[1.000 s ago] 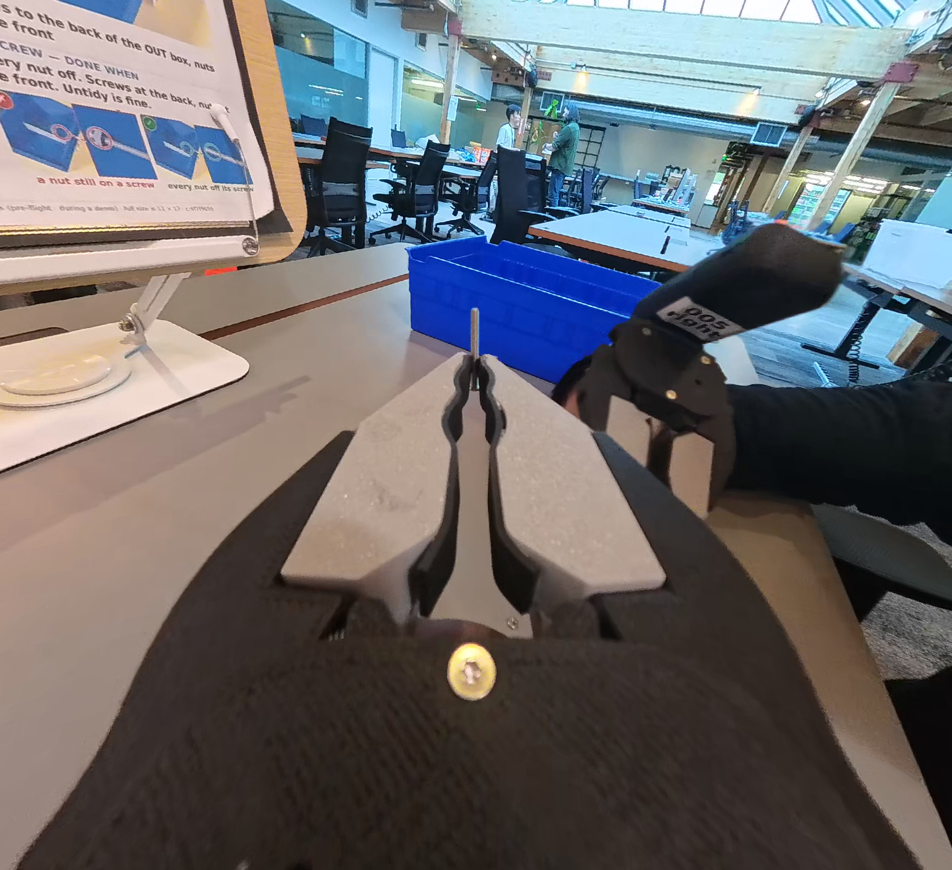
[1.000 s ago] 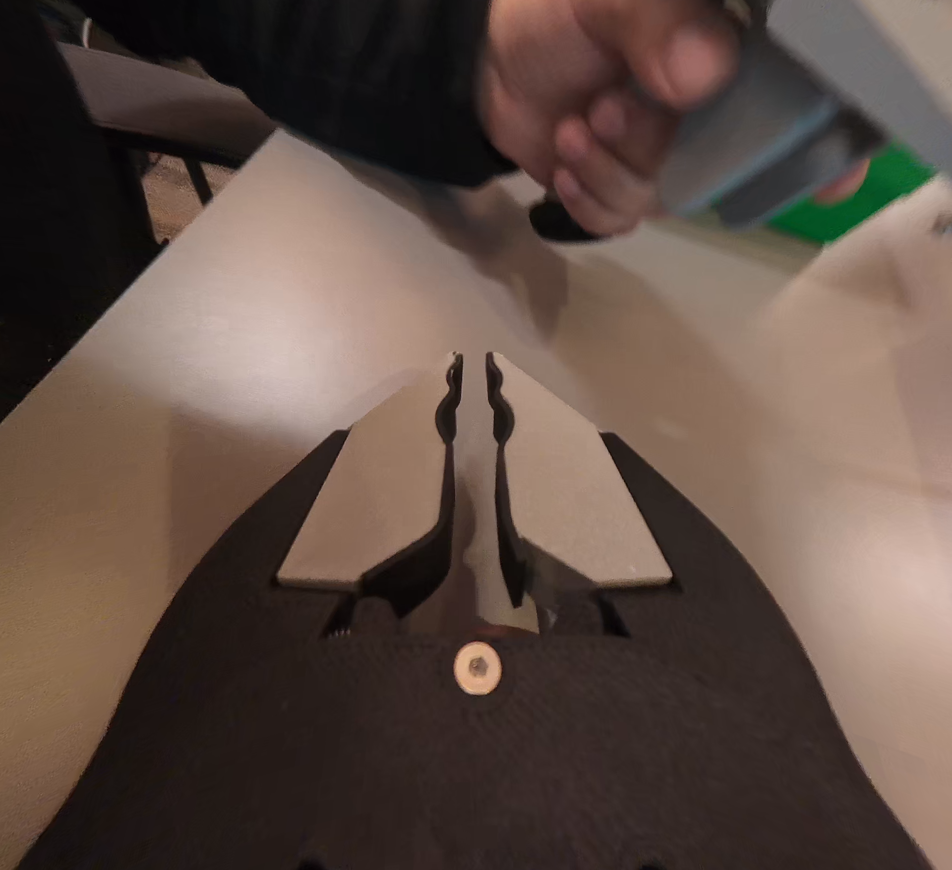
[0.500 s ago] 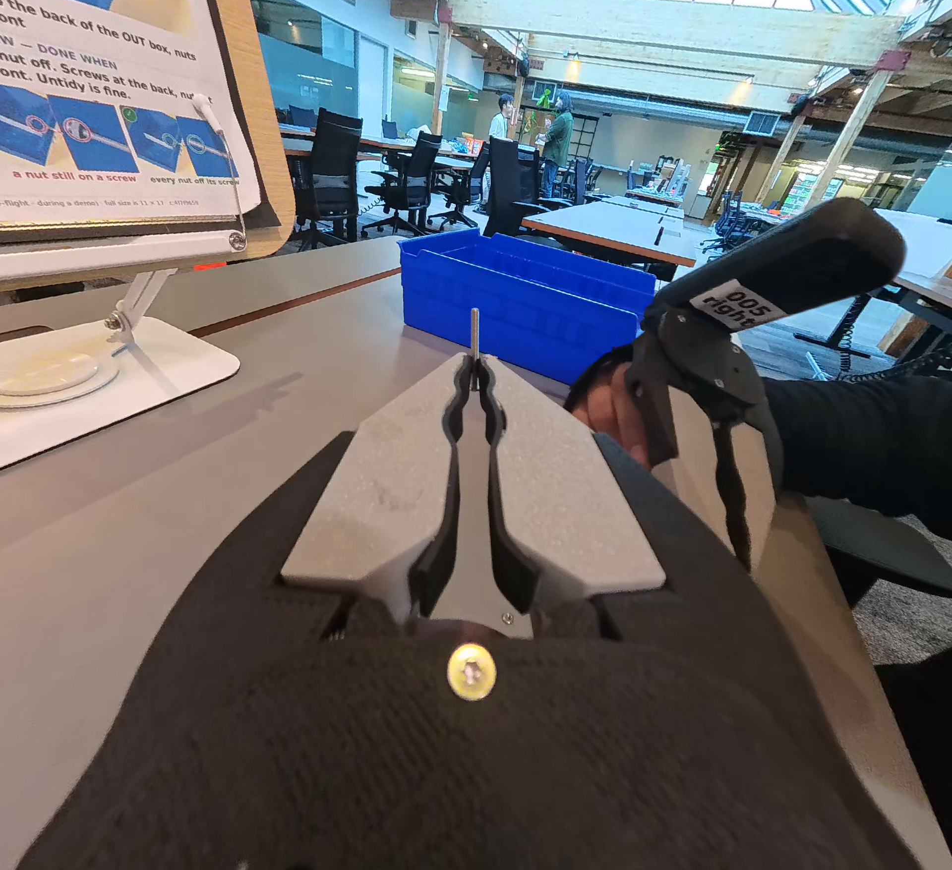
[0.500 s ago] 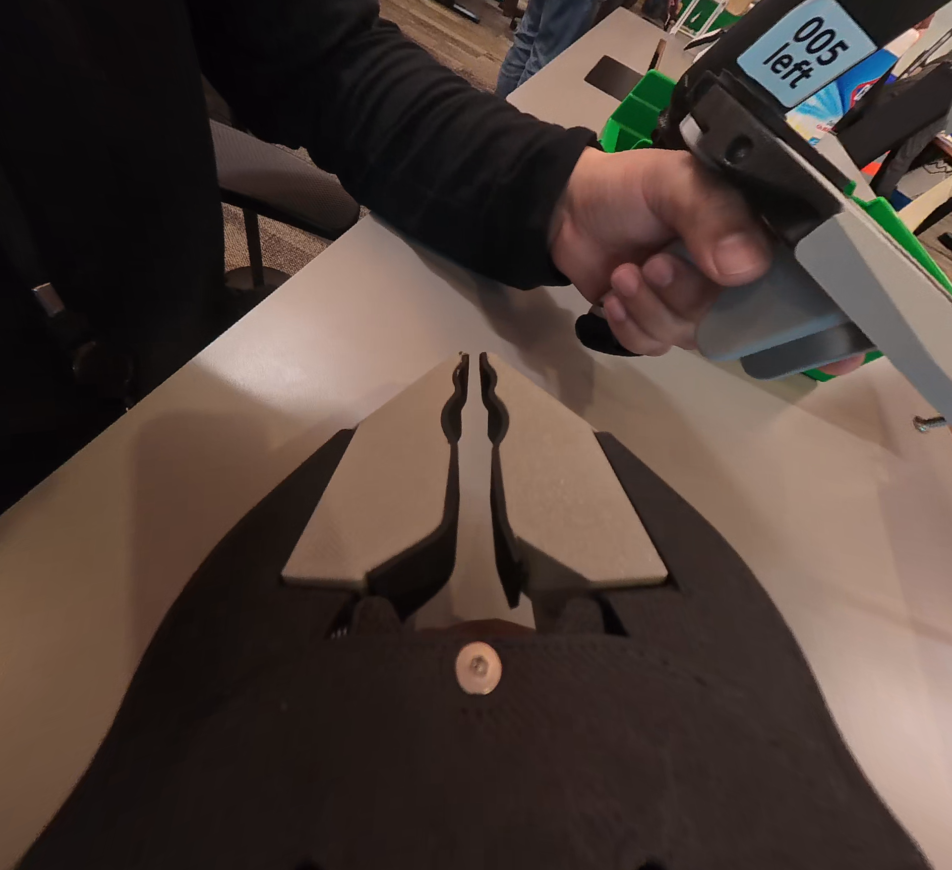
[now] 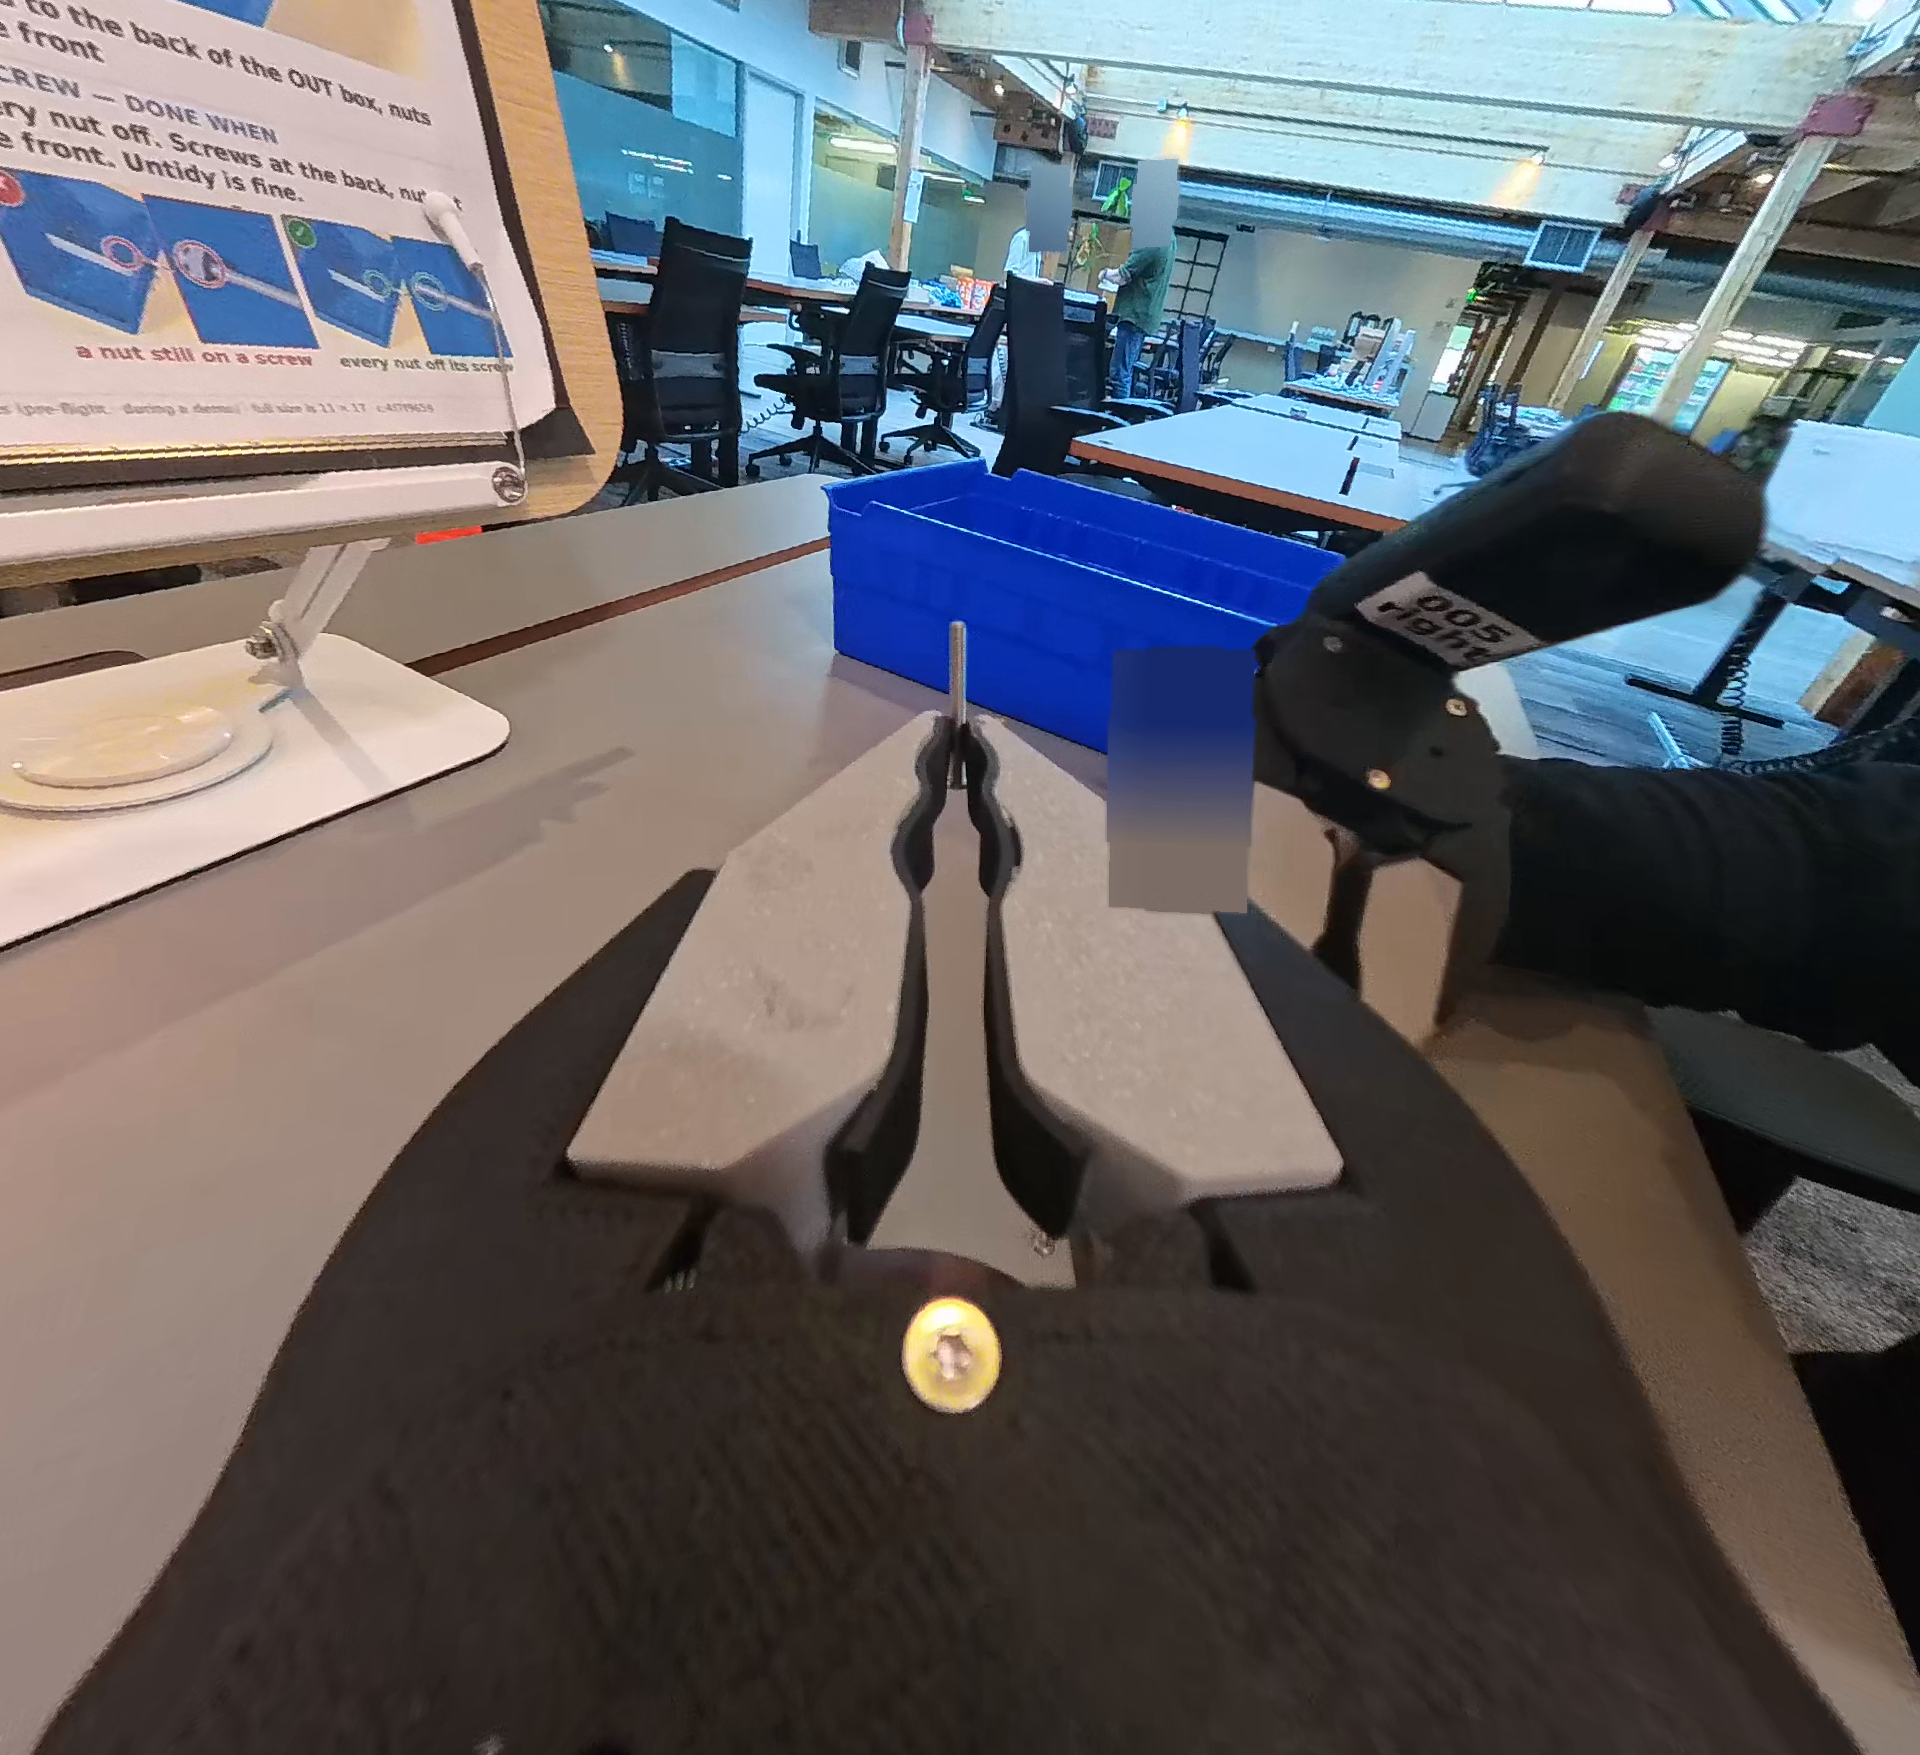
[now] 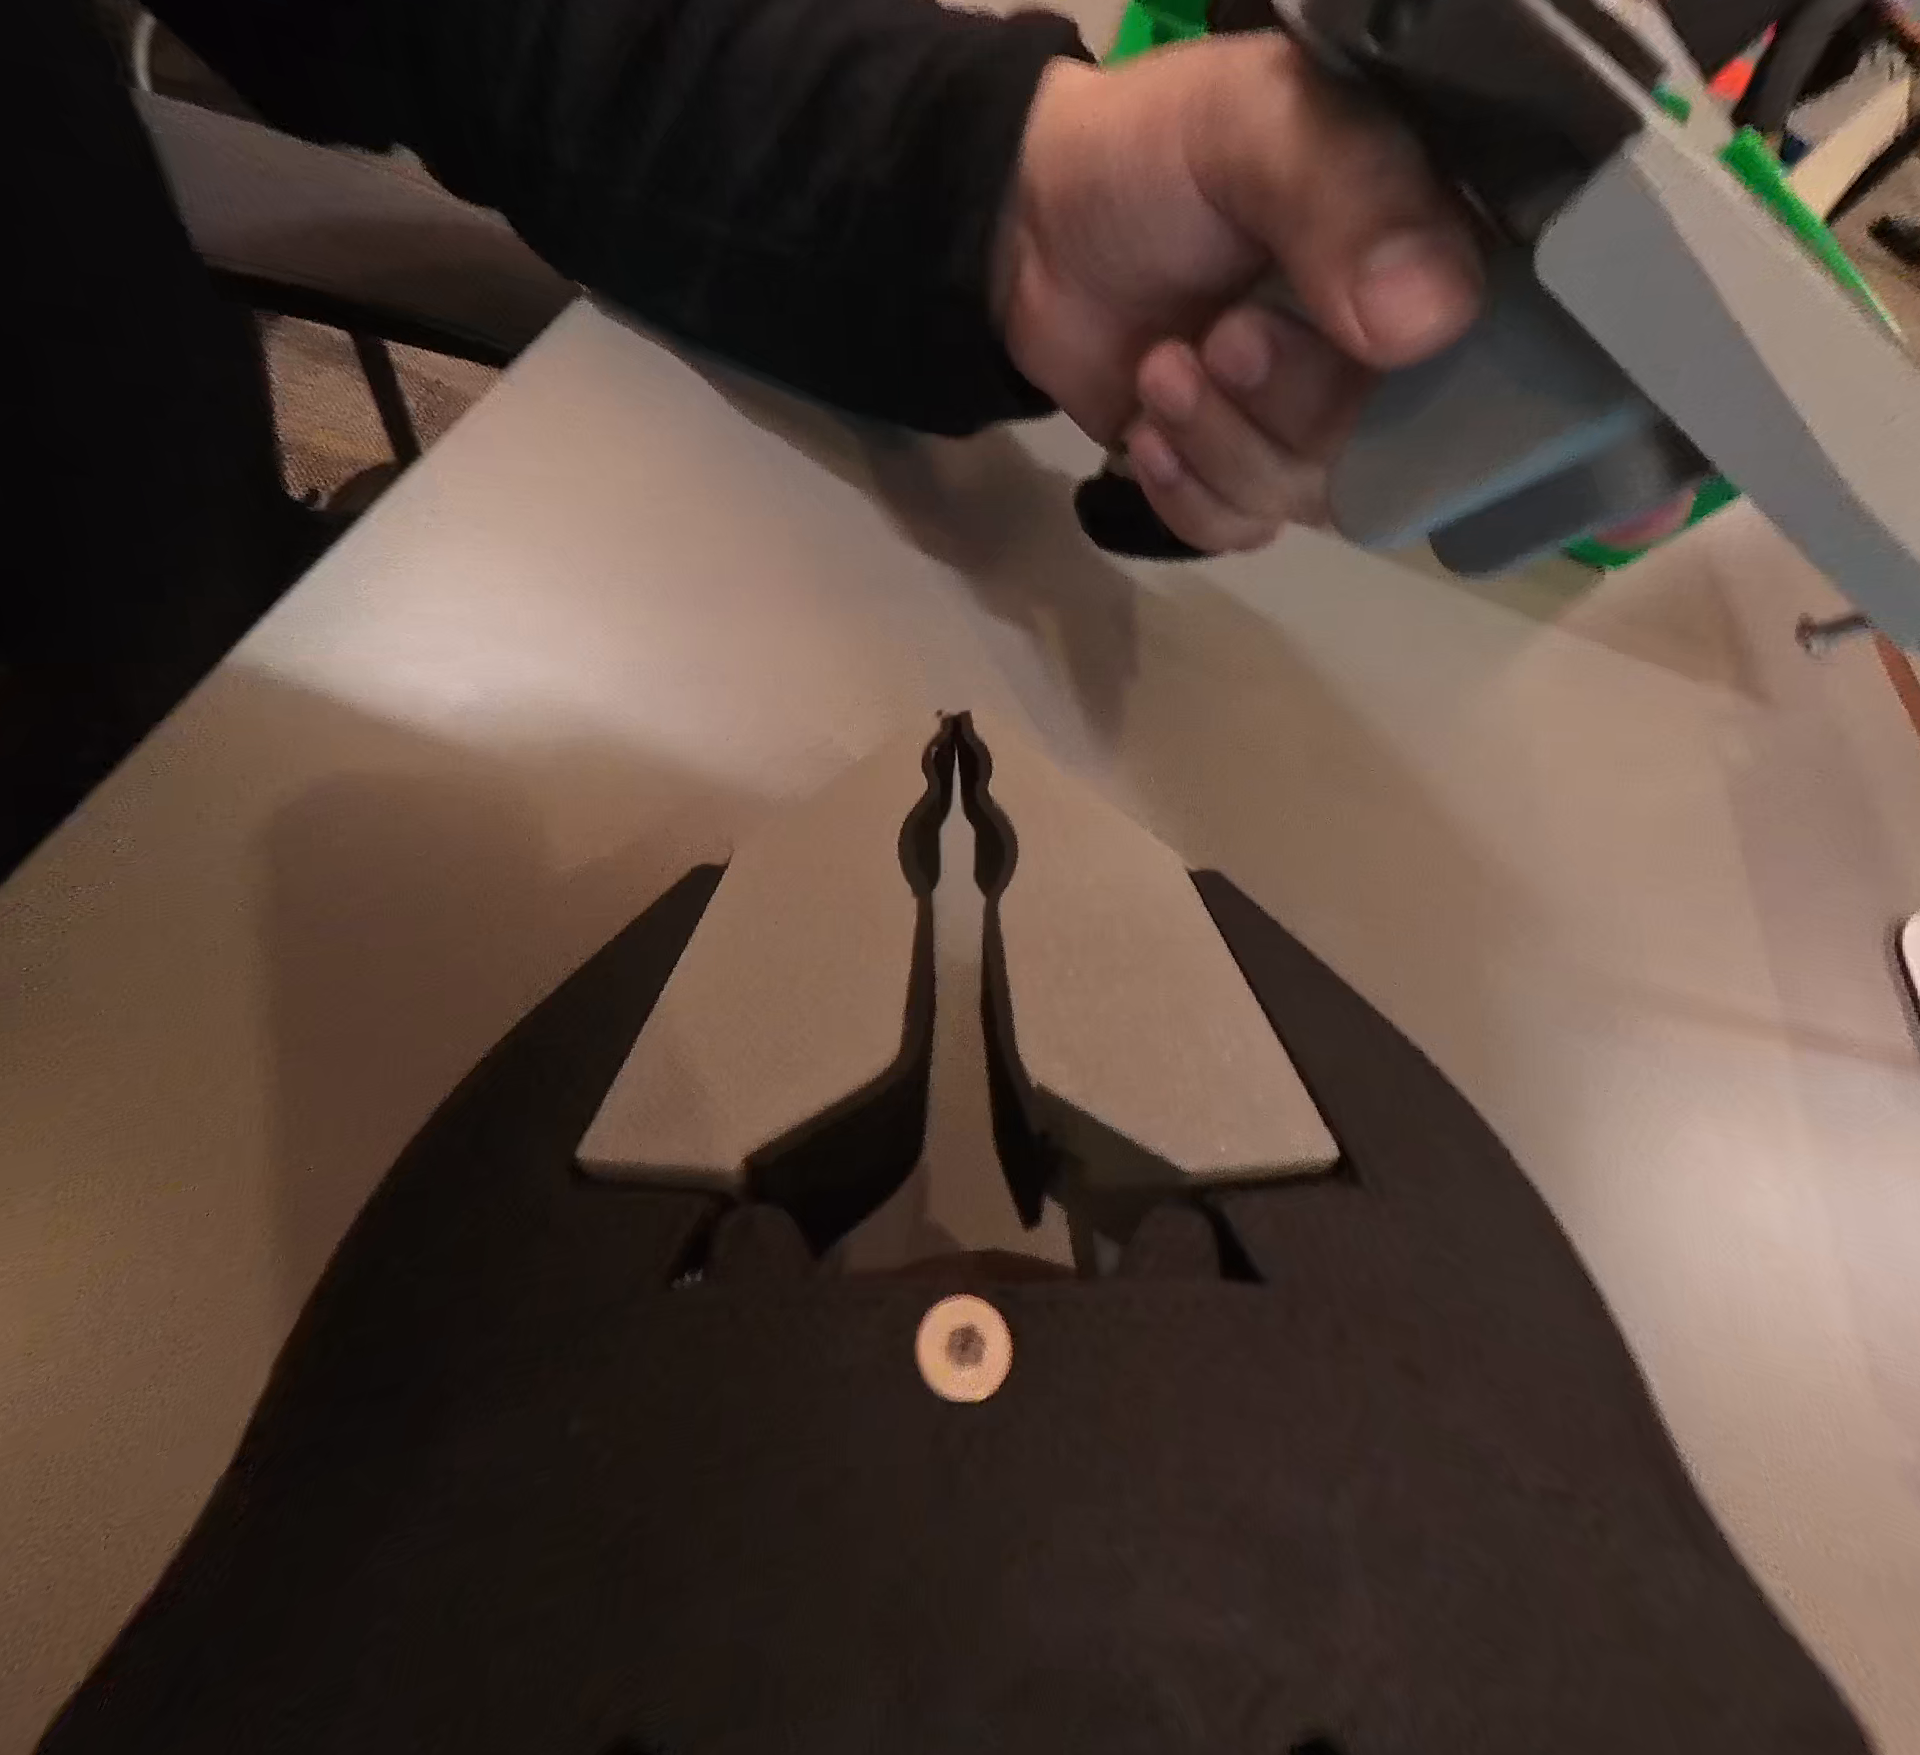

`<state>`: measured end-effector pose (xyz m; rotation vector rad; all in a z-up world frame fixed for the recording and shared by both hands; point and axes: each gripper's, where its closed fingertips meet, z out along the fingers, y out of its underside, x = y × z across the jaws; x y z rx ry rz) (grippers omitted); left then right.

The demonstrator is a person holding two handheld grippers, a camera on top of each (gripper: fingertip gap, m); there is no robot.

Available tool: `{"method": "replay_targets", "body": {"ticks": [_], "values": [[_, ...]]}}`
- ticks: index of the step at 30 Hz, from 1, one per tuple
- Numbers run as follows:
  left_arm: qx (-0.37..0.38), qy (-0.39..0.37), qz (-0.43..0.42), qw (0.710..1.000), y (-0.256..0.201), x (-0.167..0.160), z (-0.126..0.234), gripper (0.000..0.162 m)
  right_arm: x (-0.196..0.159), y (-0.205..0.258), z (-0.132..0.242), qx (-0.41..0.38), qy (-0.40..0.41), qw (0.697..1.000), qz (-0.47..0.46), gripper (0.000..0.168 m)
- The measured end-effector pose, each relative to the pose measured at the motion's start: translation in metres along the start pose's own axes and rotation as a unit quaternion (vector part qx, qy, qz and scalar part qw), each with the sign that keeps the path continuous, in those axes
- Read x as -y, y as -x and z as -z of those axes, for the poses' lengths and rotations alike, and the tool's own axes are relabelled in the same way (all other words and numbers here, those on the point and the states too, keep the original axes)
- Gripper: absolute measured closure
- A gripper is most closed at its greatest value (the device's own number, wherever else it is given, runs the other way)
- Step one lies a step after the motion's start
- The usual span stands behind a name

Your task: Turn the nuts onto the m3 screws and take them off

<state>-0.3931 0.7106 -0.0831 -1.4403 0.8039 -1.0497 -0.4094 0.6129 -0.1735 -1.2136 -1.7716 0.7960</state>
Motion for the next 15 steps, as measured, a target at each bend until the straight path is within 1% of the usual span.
{"method": "replay_targets", "body": {"ticks": [3,8,13,15], "values": [[0.005,-0.003,-0.001,1.000,0.002,0.001,0.001,0.162,-0.015,-0.014,0.000,-0.015,0.037,0.999,-0.032,0.168],[0.005,-0.004,-0.002,1.000,0.004,0.003,0.003,0.162,-0.032,-0.030,-0.003,-0.031,0.079,0.995,-0.054,0.168],[0.001,0.000,0.001,1.000,0.003,0.001,0.002,0.162,-0.045,-0.029,-0.008,-0.007,0.115,0.991,-0.072,0.168],[-0.002,0.004,0.001,1.000,0.002,0.000,0.001,0.162,-0.047,-0.028,-0.010,0.008,0.122,0.989,-0.085,0.165]]}}
